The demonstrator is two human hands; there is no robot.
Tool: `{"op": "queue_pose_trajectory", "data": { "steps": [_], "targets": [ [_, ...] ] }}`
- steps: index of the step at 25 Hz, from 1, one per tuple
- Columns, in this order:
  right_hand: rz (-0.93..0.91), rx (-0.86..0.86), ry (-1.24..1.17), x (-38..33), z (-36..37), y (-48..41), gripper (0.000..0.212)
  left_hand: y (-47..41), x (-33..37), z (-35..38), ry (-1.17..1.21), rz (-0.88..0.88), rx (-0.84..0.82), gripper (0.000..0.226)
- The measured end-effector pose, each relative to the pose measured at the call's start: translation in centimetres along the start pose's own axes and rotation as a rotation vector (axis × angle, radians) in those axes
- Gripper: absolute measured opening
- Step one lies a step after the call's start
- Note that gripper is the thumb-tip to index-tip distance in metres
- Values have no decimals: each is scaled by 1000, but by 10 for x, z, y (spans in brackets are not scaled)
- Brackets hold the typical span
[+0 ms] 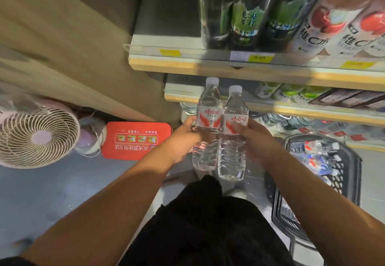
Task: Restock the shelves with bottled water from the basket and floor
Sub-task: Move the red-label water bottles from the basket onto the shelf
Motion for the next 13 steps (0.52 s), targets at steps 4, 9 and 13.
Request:
{"op": "queue_pose_trajectory", "data": {
  "steps": [4, 9, 13],
  "targets": [
    [2, 11, -71, 14, -4, -38, 43, -27, -9, -4, 12, 24, -6, 66],
    [-12, -65, -130, 28, -6, -94, 41, -72, -20, -9, 32, 74, 4, 67],
    [-59, -202, -141, 45, -8, -144, 70, -121, -28, -13, -11, 105, -24, 74]
  ]
}}
Point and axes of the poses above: each hand's wrist, its own y-axis away from the middle knuckle, its own z-axis out of the palm, x = y × z, the point moved 7 cm from there along -y, towards the middle knuckle, and after that the axes turned 6 degrees about x, right-handed, at the moved point
